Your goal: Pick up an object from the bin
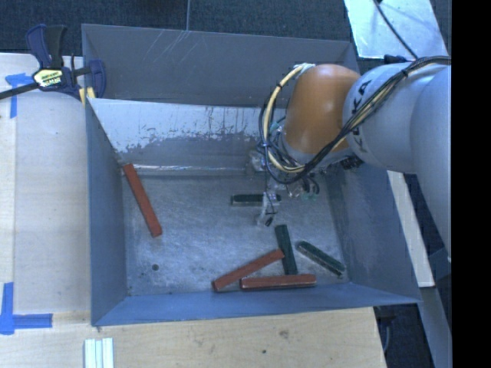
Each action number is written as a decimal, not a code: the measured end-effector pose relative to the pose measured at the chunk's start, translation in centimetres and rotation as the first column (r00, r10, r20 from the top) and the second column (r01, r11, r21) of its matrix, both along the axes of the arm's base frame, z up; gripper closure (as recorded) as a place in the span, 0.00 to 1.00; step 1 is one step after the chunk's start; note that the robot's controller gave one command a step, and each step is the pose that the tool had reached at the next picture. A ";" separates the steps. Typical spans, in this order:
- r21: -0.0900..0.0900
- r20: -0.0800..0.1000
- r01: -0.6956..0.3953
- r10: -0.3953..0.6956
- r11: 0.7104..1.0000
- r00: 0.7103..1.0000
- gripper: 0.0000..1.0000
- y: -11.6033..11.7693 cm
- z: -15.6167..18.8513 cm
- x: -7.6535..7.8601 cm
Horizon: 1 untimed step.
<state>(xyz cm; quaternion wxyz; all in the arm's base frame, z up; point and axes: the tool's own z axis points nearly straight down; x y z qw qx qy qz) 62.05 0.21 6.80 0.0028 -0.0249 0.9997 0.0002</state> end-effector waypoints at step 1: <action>0.000 0.004 0.001 -0.001 1.000 1.000 1.00 0.0 0.1 0.2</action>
Offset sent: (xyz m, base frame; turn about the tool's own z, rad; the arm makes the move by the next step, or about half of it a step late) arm 0.0000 0.0000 0.0000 0.0000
